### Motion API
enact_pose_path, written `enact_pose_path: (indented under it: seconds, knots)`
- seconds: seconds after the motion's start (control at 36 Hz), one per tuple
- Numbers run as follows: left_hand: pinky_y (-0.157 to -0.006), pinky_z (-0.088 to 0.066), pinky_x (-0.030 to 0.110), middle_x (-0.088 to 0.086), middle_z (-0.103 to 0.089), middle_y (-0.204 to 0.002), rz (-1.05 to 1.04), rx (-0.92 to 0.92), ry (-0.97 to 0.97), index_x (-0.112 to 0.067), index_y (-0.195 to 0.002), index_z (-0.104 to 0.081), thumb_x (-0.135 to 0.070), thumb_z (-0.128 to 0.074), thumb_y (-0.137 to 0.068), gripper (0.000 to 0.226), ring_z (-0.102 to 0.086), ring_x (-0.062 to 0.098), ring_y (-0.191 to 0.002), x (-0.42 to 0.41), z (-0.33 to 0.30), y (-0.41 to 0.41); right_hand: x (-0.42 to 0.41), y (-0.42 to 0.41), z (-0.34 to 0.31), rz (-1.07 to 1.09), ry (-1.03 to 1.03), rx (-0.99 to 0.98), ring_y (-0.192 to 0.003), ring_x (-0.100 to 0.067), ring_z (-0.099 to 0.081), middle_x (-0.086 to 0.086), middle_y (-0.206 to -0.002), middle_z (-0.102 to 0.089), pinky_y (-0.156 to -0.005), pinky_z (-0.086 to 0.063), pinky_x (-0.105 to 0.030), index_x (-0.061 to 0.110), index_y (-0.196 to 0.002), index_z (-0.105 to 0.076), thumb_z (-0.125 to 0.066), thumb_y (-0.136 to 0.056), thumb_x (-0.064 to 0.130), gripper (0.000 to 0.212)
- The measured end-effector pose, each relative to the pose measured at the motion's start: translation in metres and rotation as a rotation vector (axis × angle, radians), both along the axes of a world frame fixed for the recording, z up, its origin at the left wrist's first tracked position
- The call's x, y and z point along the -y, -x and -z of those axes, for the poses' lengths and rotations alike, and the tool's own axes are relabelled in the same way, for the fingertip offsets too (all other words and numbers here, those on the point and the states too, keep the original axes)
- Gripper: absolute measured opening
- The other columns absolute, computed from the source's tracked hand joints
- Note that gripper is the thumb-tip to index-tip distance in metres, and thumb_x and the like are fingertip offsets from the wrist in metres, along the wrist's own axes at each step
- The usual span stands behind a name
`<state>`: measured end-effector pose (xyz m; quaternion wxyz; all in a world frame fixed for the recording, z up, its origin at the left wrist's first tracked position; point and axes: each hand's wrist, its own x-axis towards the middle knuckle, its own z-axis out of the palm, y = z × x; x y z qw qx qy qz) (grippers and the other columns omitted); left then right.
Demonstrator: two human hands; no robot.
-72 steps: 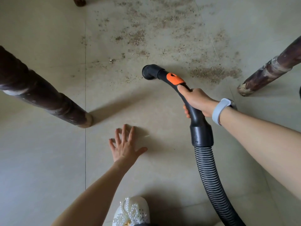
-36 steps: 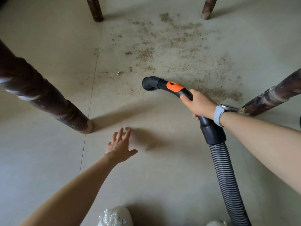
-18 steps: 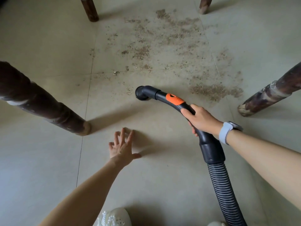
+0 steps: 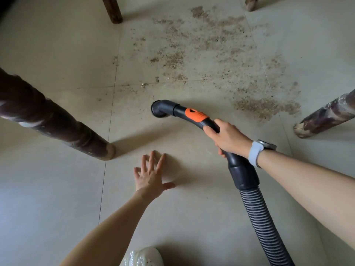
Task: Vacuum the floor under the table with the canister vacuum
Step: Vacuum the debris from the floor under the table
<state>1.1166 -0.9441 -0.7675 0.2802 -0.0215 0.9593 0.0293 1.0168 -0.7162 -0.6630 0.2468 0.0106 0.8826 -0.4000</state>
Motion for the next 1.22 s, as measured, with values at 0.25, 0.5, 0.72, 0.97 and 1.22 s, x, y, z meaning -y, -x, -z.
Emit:
enact_pose_path:
  seconds: [0.25,0.5,0.72,0.97,1.22]
  knots:
    - [-0.11,-0.015,0.047,-0.002,0.02,-0.157,0.005,-0.021,-0.02,-0.037,-0.149,0.009,-0.074,-0.055,-0.074,0.106,0.014,0.028,-0.144,0.003,0.003,-0.003,-0.007,0.015,-0.005,-0.006,-0.144,-0.099,-0.046,-0.029,-0.06,-0.006,-0.063,-0.055,-0.044,-0.049,-0.032,0.014,-0.09,-0.044,-0.047,-0.094,0.04,0.027]
    - [-0.111,-0.012,0.048,-0.002,0.023,-0.157,0.005,-0.021,-0.045,-0.039,-0.148,0.01,-0.074,-0.054,-0.075,0.104,0.016,0.027,-0.144,0.006,0.005,-0.004,0.023,0.028,-0.002,-0.091,-0.029,-0.021,-0.044,-0.027,-0.058,-0.007,-0.067,-0.054,-0.044,-0.049,-0.034,0.015,-0.083,-0.042,-0.048,-0.094,0.039,0.027]
    - [-0.111,-0.011,0.05,-0.002,0.023,-0.157,0.005,-0.032,-0.057,-0.039,-0.148,0.011,-0.075,-0.054,-0.074,0.105,0.017,0.028,-0.144,0.007,0.008,-0.005,0.018,0.02,-0.004,-0.066,-0.02,0.019,-0.046,-0.026,-0.057,-0.01,-0.068,-0.053,-0.047,-0.051,-0.039,0.011,-0.086,-0.044,-0.047,-0.093,0.04,0.029]
    - [-0.11,-0.011,0.05,-0.003,0.021,-0.157,-0.005,-0.043,-0.077,-0.04,-0.148,0.008,-0.073,-0.057,-0.073,0.106,0.016,0.027,-0.143,0.008,0.008,-0.006,0.022,0.014,-0.005,-0.117,0.0,0.043,-0.044,-0.026,-0.056,-0.011,-0.066,-0.052,-0.046,-0.051,-0.039,0.014,-0.081,-0.041,-0.048,-0.093,0.038,0.029]
    - [-0.109,-0.011,0.049,-0.004,0.019,-0.157,-0.008,-0.054,-0.078,-0.04,-0.148,0.007,-0.074,-0.057,-0.072,0.105,0.016,0.028,-0.143,0.008,0.009,-0.006,0.037,0.006,0.001,-0.173,-0.218,-0.142,-0.058,-0.034,-0.059,-0.01,-0.073,-0.058,-0.056,-0.051,-0.04,0.014,-0.094,-0.043,-0.045,-0.093,0.047,0.032]
